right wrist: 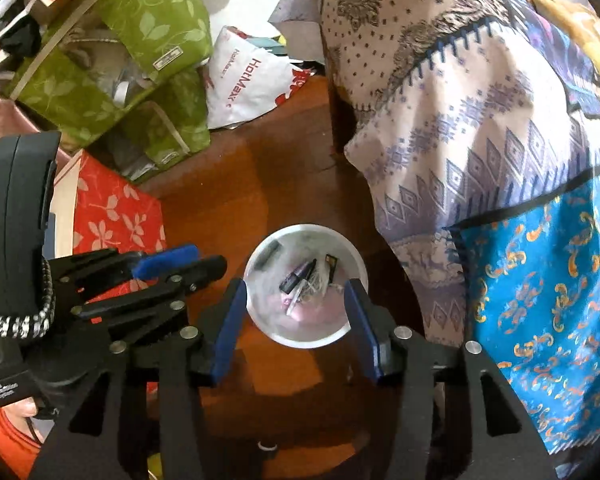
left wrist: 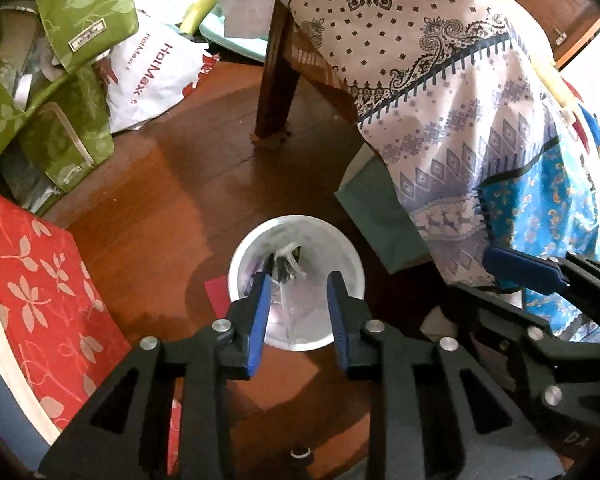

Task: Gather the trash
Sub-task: 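Open both tools to drop the razor and pen into the bucket, then move both open tools back over the bed, then grasp the white tape roll with the left tool while the right grasps the white tube, then carry the tape roll and tube off the bed over the white bucket, then open both tools to drop the tape roll and tube into the bucket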

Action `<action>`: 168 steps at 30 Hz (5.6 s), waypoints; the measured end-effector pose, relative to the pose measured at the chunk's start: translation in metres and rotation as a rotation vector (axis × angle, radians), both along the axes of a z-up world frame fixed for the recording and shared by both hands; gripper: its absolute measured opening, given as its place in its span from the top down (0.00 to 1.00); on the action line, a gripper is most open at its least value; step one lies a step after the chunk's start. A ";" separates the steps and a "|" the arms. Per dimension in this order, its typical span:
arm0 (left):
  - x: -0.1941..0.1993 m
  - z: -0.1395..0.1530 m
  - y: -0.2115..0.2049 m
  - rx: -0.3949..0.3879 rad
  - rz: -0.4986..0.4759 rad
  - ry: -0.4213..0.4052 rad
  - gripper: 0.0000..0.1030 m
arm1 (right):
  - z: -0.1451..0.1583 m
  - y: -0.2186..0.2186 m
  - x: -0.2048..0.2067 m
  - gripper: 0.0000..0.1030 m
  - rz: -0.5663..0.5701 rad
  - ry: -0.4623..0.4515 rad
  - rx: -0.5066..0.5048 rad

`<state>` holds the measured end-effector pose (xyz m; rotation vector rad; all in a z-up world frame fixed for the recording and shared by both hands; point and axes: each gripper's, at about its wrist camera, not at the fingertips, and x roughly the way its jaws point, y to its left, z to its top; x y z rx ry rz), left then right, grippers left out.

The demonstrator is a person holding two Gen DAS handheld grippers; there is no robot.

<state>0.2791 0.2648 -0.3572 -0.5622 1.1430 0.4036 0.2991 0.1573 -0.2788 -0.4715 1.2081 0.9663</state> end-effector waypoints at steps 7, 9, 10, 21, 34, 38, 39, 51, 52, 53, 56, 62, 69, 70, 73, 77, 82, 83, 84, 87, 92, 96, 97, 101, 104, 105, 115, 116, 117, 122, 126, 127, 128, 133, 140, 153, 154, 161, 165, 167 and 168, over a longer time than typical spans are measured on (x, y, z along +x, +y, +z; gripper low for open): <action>-0.008 0.006 -0.010 0.041 -0.039 0.029 0.73 | 0.003 -0.022 0.009 0.54 -0.052 0.024 -0.008; -0.013 0.015 -0.012 0.048 -0.041 0.020 0.73 | 0.010 -0.029 0.011 0.54 -0.067 0.014 0.001; -0.014 0.020 -0.014 0.050 -0.042 0.014 0.73 | 0.015 -0.033 0.012 0.54 -0.075 0.001 0.006; -0.002 0.116 -0.059 0.181 -0.114 -0.130 0.71 | 0.091 -0.111 0.033 0.54 -0.213 -0.154 0.115; 0.086 0.184 -0.162 0.216 -0.279 -0.263 0.55 | 0.145 -0.275 0.101 0.49 -0.472 -0.334 0.125; 0.123 0.179 -0.190 0.198 -0.320 -0.252 0.41 | 0.135 -0.313 0.132 0.41 -0.537 -0.336 0.082; 0.133 0.177 -0.197 0.187 -0.331 -0.253 0.41 | 0.130 -0.321 0.143 0.41 -0.550 -0.321 0.074; 0.263 0.145 -0.250 0.217 -0.482 -0.222 0.41 | 0.086 -0.375 0.243 0.41 -0.761 -0.157 0.153; 0.269 0.143 -0.251 0.228 -0.490 -0.216 0.41 | 0.081 -0.375 0.251 0.43 -0.781 -0.134 0.154; 0.282 0.138 -0.253 0.237 -0.497 -0.201 0.41 | 0.077 -0.375 0.258 0.44 -0.800 -0.118 0.160; 0.304 0.128 -0.252 0.214 -0.497 -0.191 0.41 | 0.070 -0.375 0.269 0.48 -0.829 -0.084 0.214; 0.344 0.114 -0.267 0.181 -0.532 -0.186 0.41 | 0.064 -0.358 0.274 0.79 -0.808 -0.169 0.176; 0.392 0.121 -0.288 0.249 -0.578 -0.259 0.41 | 0.066 -0.374 0.276 0.79 -0.819 -0.199 0.219; 0.398 0.123 -0.289 0.259 -0.576 -0.272 0.41 | 0.068 -0.377 0.277 0.79 -0.826 -0.204 0.223; 0.423 0.125 -0.293 0.260 -0.580 -0.290 0.41 | 0.076 -0.391 0.284 0.79 -0.846 -0.224 0.236; 0.452 0.121 -0.296 0.264 -0.568 -0.317 0.41 | 0.082 -0.405 0.292 0.79 -0.865 -0.259 0.239; 0.490 0.105 -0.308 0.303 -0.593 -0.284 0.41 | 0.077 -0.411 0.302 0.79 -0.858 -0.277 0.234; 0.495 0.101 -0.310 0.325 -0.598 -0.269 0.41 | 0.075 -0.413 0.304 0.79 -0.856 -0.270 0.241; 0.498 0.098 -0.311 0.343 -0.597 -0.259 0.41 | 0.074 -0.414 0.304 0.79 -0.855 -0.266 0.248; 0.505 0.087 -0.311 0.361 -0.584 -0.222 0.41 | 0.072 -0.413 0.306 0.79 -0.853 -0.274 0.256; 0.497 0.089 -0.303 0.359 -0.539 -0.222 0.65 | 0.070 -0.412 0.305 0.79 -0.855 -0.267 0.260; 0.474 0.096 -0.296 0.297 -0.532 -0.234 0.65 | 0.078 -0.410 0.298 0.79 -0.844 -0.281 0.234; 0.465 0.101 -0.292 0.269 -0.529 -0.241 0.65 | 0.081 -0.410 0.295 0.79 -0.845 -0.284 0.232; 0.427 0.120 -0.290 0.255 -0.553 -0.256 0.65 | 0.099 -0.409 0.281 0.79 -0.843 -0.295 0.223; 0.387 0.140 -0.294 0.296 -0.596 -0.268 0.65 | 0.112 -0.407 0.266 0.79 -0.841 -0.300 0.213; 0.375 0.144 -0.294 0.289 -0.603 -0.268 0.65 | 0.117 -0.406 0.259 0.79 -0.839 -0.299 0.211; 0.247 0.195 -0.286 0.179 -0.598 -0.307 0.65 | 0.161 -0.392 0.187 0.79 -0.816 -0.321 0.179; 0.234 0.197 -0.284 0.163 -0.589 -0.303 0.65 | 0.164 -0.390 0.180 0.79 -0.812 -0.324 0.178; 0.221 0.199 -0.281 0.161 -0.582 -0.302 0.65 | 0.168 -0.388 0.174 0.79 -0.809 -0.330 0.174; 0.165 0.206 -0.266 0.177 -0.535 -0.318 0.65 | 0.180 -0.375 0.146 0.79 -0.785 -0.337 0.173; 0.129 0.207 -0.247 0.155 -0.482 -0.341 0.65 | 0.182 -0.362 0.115 0.79 -0.769 -0.341 0.189; 0.122 0.207 -0.243 0.158 -0.468 -0.348 0.65 | 0.180 -0.353 0.103 0.79 -0.761 -0.334 0.193; 0.112 0.207 -0.238 0.167 -0.456 -0.353 0.65 | 0.180 -0.353 0.103 0.79 -0.761 -0.334 0.193; 0.068 0.197 -0.210 0.188 -0.383 -0.348 0.65 | 0.174 -0.321 0.074 0.79 -0.711 -0.325 0.199; 0.017 0.174 -0.165 0.213 -0.329 -0.312 0.65 | 0.152 -0.245 0.036 0.79 -0.569 -0.298 0.184; -0.038 0.119 -0.086 0.154 -0.191 -0.234 0.65 | 0.073 -0.125 0.008 0.79 -0.403 -0.135 0.112; -0.041 0.114 -0.079 0.143 -0.178 -0.230 0.65 | 0.068 -0.117 0.007 0.79 -0.393 -0.131 0.102; -0.043 0.072 -0.043 0.116 -0.100 -0.163 0.65 | 0.031 -0.070 0.010 0.79 -0.339 -0.096 0.051; -0.038 0.053 -0.030 0.118 -0.082 -0.124 0.65 | 0.017 -0.045 0.011 0.79 -0.306 -0.095 0.040; -0.035 0.047 -0.025 0.106 -0.078 -0.116 0.65 | 0.013 -0.035 0.011 0.79 -0.285 -0.080 0.041; -0.033 0.044 -0.023 0.094 -0.077 -0.114 0.65 | 0.012 -0.029 0.010 0.79 -0.269 -0.070 0.044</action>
